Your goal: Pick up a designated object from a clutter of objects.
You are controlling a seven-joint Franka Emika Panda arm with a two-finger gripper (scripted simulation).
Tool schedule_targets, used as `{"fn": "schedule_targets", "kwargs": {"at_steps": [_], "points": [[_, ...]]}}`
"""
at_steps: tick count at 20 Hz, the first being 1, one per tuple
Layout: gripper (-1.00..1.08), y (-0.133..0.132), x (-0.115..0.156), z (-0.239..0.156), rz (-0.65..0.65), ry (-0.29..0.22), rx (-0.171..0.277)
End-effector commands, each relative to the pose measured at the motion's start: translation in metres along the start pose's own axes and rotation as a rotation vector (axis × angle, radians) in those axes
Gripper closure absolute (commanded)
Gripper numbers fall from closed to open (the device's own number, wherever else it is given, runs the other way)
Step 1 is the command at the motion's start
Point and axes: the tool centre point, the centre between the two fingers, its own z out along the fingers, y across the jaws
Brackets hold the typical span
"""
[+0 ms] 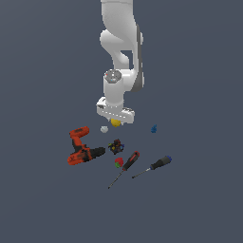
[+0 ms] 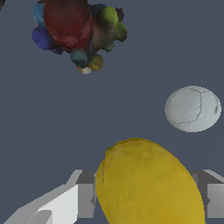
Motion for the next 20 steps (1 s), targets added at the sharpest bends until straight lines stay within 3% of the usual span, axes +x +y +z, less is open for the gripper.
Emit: {"fn": "schedule_targets", "kwargs": {"at_steps": [1,20], "points": [[1.08,-0.009,0.0,-0.014,0.0,0.001,0.0],[1.08,-0.102,0.0,-0.163,0.001,0.003,-0.004]]}}
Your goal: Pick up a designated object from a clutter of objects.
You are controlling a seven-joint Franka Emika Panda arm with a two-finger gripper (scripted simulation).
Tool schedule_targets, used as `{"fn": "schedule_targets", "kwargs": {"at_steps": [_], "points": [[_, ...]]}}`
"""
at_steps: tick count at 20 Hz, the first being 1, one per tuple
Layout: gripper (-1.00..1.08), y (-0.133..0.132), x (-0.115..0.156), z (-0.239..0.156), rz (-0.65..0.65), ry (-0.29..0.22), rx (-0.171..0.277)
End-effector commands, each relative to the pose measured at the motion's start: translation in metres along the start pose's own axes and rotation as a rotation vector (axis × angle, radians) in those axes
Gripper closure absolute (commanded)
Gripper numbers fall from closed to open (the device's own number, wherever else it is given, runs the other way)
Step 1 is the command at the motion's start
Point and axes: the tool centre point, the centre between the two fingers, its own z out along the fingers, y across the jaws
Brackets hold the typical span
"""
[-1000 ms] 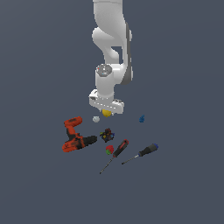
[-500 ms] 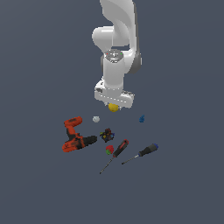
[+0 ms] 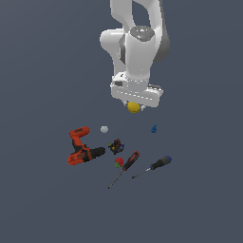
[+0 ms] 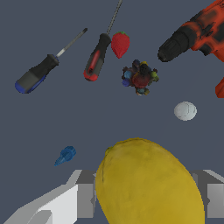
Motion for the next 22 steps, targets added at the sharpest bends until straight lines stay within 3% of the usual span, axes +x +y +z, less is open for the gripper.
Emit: {"fn": "schedule_targets", "kwargs": {"at_steps": [1,22], "points": [[1.08,-0.014,0.0,-0.022,0.0,0.0,0.0],[1.08,-0.127,0.006,-0.196,-0.001,-0.001,0.003]]}}
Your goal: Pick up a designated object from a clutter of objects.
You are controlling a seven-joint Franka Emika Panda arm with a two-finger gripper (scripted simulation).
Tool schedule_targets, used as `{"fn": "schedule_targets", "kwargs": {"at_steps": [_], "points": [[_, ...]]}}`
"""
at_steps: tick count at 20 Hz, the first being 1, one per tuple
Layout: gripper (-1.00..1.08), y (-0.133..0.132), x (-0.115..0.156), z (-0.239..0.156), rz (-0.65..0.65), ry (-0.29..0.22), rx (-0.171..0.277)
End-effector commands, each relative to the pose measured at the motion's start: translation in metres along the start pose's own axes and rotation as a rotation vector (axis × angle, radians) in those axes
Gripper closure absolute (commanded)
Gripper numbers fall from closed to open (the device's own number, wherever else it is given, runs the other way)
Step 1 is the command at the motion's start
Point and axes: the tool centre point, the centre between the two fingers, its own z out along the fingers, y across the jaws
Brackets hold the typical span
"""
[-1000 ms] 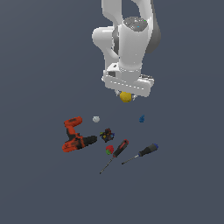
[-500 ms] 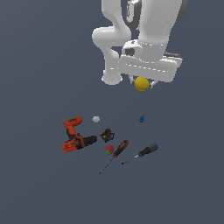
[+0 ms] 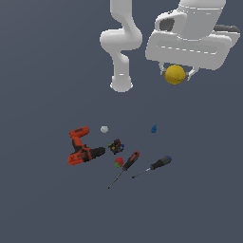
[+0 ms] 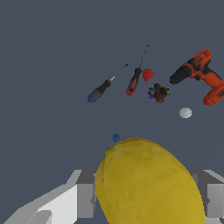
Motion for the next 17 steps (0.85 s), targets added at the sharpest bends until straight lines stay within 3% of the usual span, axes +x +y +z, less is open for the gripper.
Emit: {"fn": "schedule_targets", "kwargs": {"at_steps": [1,17], "points": [[1.08,-0.01,0.001,-0.016,0.001,0.0,0.0],[1.08,-0.037,0.006,-0.055,0.001,0.0,0.001]]}}
